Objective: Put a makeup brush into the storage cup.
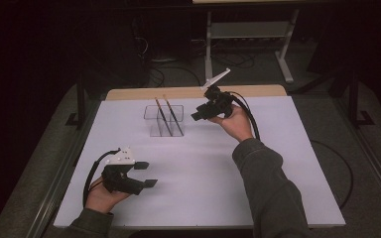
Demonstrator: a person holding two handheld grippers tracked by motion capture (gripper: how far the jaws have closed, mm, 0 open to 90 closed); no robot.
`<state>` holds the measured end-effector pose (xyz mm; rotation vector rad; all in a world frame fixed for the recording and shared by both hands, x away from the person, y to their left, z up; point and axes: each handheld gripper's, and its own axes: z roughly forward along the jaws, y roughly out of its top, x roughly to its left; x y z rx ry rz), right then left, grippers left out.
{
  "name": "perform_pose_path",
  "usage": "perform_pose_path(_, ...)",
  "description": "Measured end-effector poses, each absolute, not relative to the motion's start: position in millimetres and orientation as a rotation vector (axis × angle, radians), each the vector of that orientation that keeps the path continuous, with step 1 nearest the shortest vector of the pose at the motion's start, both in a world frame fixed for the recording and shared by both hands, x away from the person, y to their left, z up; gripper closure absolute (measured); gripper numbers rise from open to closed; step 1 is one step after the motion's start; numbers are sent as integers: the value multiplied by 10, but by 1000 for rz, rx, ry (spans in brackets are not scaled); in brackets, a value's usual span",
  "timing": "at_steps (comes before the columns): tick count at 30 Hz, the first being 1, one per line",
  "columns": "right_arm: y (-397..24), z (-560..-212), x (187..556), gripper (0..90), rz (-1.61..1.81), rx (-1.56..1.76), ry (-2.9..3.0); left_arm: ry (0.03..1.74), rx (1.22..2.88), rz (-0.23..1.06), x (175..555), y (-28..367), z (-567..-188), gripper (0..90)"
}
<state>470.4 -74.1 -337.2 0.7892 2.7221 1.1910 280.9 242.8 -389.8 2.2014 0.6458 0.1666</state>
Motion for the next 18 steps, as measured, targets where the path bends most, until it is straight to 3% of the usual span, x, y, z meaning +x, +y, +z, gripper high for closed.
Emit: perform_pose_path(18, -956, -3396, 4489, 451, 1264, 813, 2663, 669, 2176, 167, 2814, 2431, -3898, 277)
